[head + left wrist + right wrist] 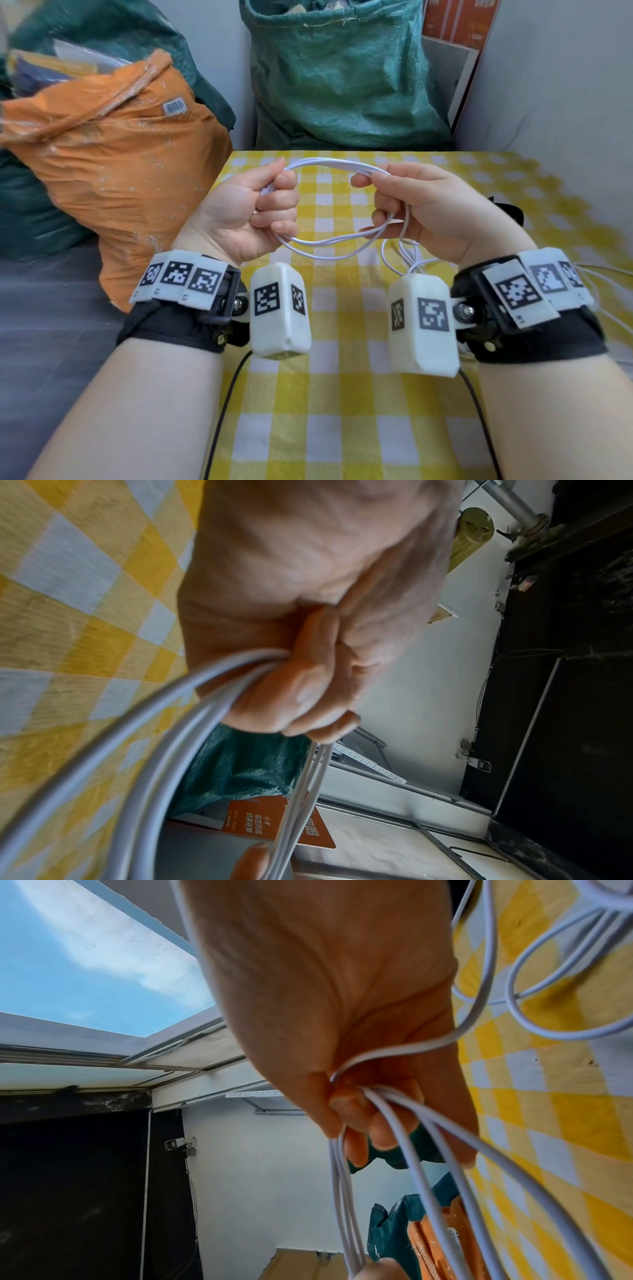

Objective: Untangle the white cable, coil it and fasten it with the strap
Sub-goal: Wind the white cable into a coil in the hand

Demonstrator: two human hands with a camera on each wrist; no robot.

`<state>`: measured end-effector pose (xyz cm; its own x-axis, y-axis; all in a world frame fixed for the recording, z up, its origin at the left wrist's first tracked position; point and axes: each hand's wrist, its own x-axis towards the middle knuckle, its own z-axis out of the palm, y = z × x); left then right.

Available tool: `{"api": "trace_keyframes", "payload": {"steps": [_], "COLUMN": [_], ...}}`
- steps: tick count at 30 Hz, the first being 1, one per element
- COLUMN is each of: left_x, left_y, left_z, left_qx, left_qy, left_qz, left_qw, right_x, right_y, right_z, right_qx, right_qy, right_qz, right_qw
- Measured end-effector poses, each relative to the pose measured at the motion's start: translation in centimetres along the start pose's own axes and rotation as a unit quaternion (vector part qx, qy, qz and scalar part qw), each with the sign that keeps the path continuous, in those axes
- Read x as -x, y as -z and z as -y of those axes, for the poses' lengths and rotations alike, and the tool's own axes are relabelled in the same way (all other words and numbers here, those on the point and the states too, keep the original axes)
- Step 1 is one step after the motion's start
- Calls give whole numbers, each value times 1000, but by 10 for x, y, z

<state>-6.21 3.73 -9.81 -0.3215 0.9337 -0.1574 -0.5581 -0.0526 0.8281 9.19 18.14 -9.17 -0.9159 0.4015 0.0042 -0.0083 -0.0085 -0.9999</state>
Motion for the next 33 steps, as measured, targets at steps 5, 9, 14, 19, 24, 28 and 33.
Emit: {"api": "trace_keyframes", "payload": {"steps": [5, 9, 14, 19, 24, 28, 33], "left_x": [2, 1, 1, 4, 7, 7, 6], "left_y": [-1, 1, 8, 20, 43, 51, 62], "left_z": [-1, 0, -3, -10, -16, -17, -19], "left_qx": [-26, -25, -2, 58, 163, 233, 318], "left_qy": [5, -3, -27, -70, -116, -142, -184], "left_qz": [0, -14, -33, -65, -134, -191, -239], "left_qw": [1000, 1000, 999, 994, 971, 943, 899], "right_x": [-1, -2, -4, -7, -10, -13, -10], "right_y": [-1, 0, 6, 14, 28, 33, 33], "right_z": [-1, -3, -7, -9, -12, -13, -12], "right_qx": [19, 62, 146, 171, 151, 129, 138], "right_qy": [-4, -12, -10, 17, 41, 8, 13], "right_qz": [-8, -15, -60, -182, -311, -316, -359], "right_qw": [1000, 998, 987, 968, 937, 940, 923]}}
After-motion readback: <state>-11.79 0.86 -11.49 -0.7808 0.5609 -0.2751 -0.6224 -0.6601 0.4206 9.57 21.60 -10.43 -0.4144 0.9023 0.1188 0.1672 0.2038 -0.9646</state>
